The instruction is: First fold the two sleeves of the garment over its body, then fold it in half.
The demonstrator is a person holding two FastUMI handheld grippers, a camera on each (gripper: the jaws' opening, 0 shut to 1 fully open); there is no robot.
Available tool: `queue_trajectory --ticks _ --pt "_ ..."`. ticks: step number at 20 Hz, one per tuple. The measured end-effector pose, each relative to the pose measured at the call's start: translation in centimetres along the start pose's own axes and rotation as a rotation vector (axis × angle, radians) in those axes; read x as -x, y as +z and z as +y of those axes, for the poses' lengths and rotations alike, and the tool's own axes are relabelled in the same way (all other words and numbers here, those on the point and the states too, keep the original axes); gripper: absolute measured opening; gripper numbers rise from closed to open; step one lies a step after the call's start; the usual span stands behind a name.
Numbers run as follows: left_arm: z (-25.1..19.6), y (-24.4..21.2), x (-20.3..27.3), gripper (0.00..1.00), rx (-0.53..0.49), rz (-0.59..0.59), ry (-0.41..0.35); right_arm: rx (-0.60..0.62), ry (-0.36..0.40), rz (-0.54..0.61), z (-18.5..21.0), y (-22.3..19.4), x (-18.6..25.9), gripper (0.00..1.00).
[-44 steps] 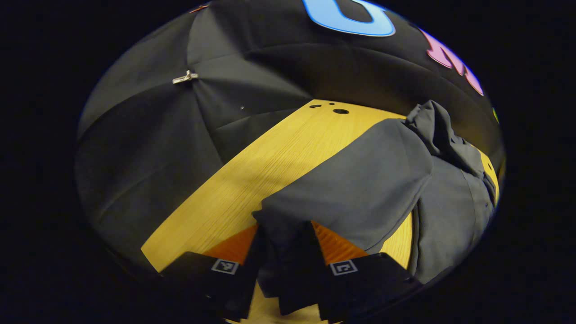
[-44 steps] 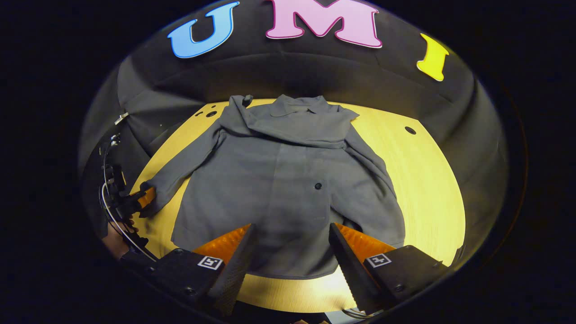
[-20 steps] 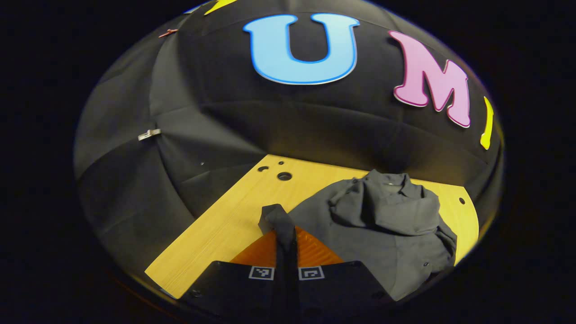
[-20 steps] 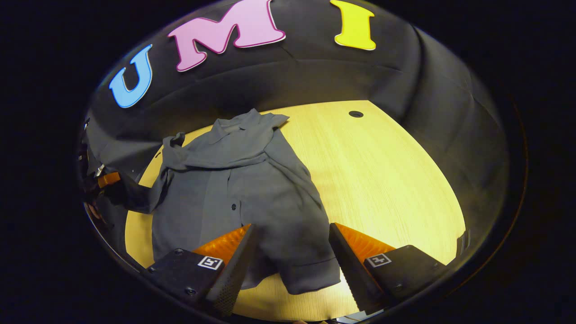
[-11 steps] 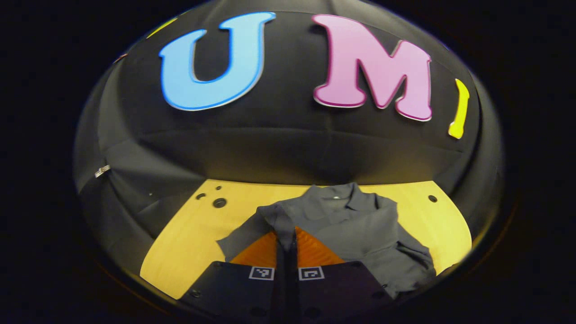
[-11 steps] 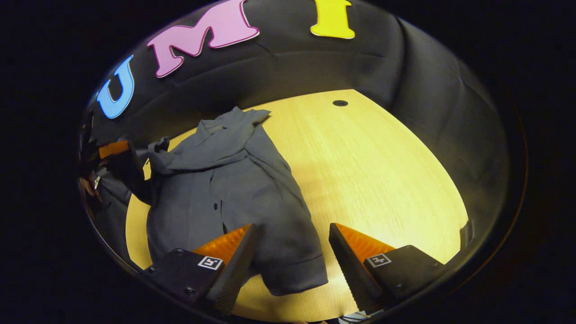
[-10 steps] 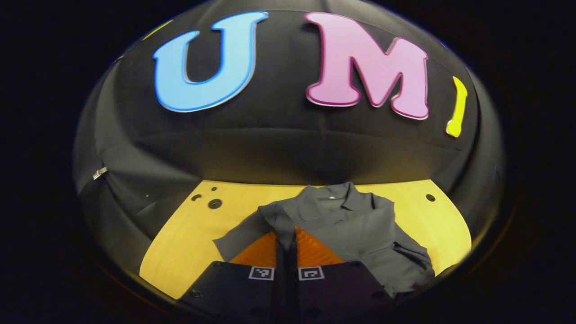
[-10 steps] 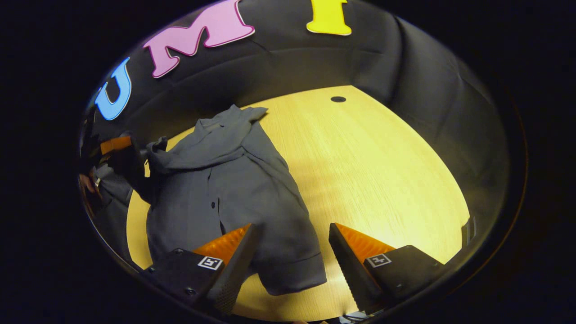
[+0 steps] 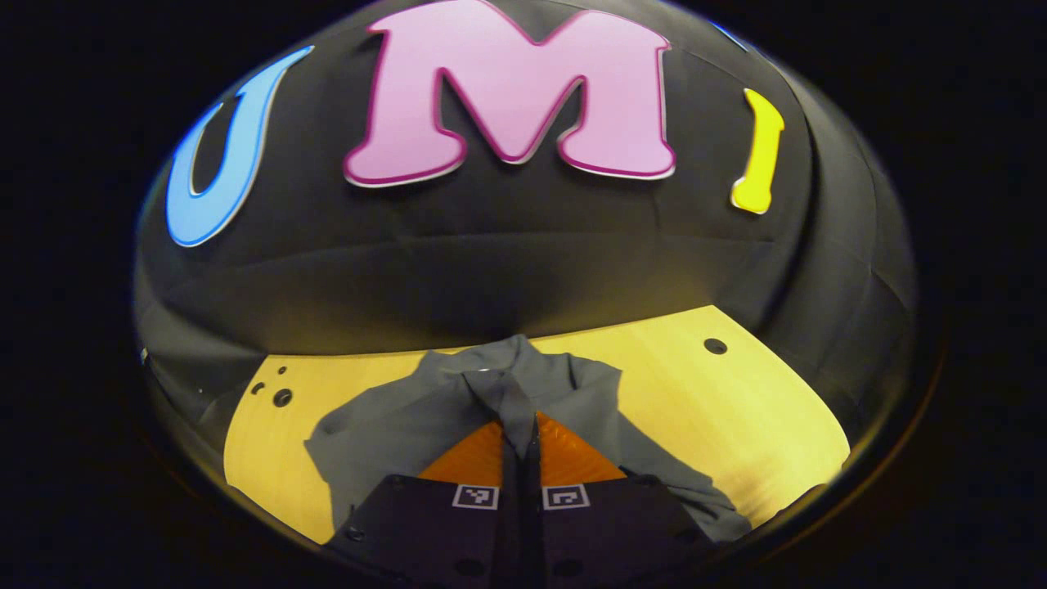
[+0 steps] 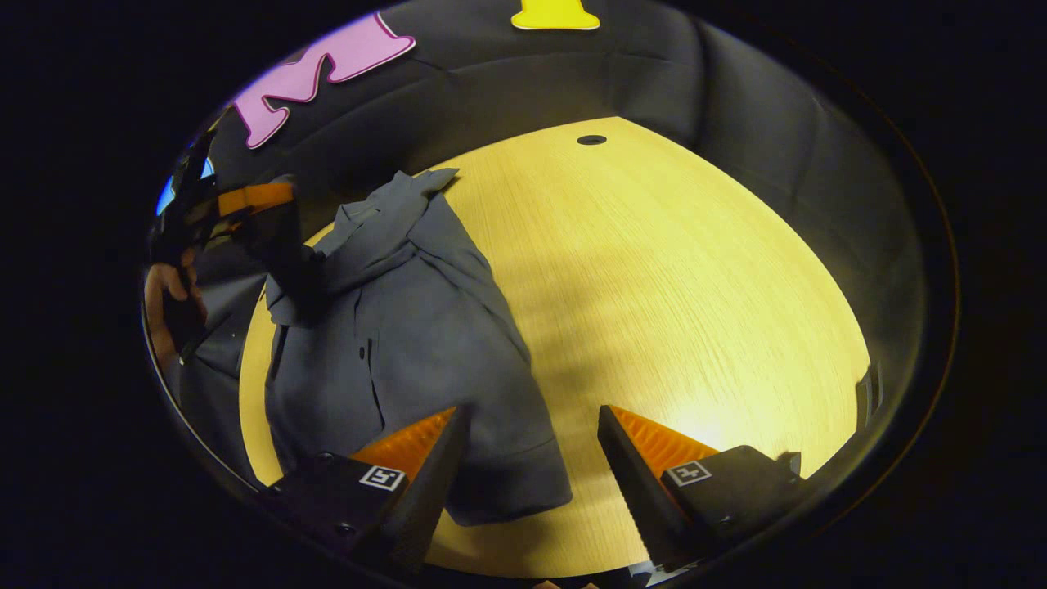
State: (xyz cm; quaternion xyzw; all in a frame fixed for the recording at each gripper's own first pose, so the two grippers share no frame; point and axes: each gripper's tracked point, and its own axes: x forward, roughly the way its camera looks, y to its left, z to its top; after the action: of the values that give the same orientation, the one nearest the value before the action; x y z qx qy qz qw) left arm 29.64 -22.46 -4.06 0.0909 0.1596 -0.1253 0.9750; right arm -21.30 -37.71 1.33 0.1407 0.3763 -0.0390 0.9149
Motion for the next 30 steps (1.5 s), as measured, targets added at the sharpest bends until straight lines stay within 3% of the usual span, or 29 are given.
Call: queue_trajectory --ticks 8,14,15,16,20,21,23,26,30 --pt "-6.3 -2.4 -4.3 0.07 -0.016 0.094 -0.043 0.006 -0.007 0.037 -1.6 -0.7 -0.8 0.99" --pt "-8.1 -2.3 -4.6 0.18 -0.041 0.09 -0.106 -0.026 -0.012 0.052 -1.8 -0.8 -1.0 0.99" --pt "-8.4 -2.1 -4.3 0.27 -0.037 0.085 -0.124 -0.031 -0.018 0.052 -2.0 -0.8 -1.0 0.99" --pt "-8.4 -2.0 -4.0 0.44 -0.037 0.083 -0.135 -0.035 -0.024 0.049 -2.0 -0.7 -1.0 0.99" --pt "-7.3 -2.4 -1.5 0.67 0.032 0.084 -0.171 -0.039 -0.018 0.057 -1.7 -0.7 -0.8 0.99" --pt "-6.5 -2.7 -0.5 0.82 0.059 0.086 -0.165 -0.036 -0.014 0.059 -1.6 -0.8 -0.8 0.99" --pt "-4.3 -4.0 1.5 0.96 0.114 0.098 -0.152 -0.021 0.005 0.066 -1.0 -1.1 -0.6 0.99" --pt "-0.5 -7.4 5.3 0.96 0.163 0.125 -0.124 0.022 0.037 0.084 0.5 -1.5 -0.1 0.99" --pt "5.2 -15.1 11.9 0.96 0.128 0.23 -0.068 0.051 0.069 0.142 1.8 -2.9 -0.8 0.99"
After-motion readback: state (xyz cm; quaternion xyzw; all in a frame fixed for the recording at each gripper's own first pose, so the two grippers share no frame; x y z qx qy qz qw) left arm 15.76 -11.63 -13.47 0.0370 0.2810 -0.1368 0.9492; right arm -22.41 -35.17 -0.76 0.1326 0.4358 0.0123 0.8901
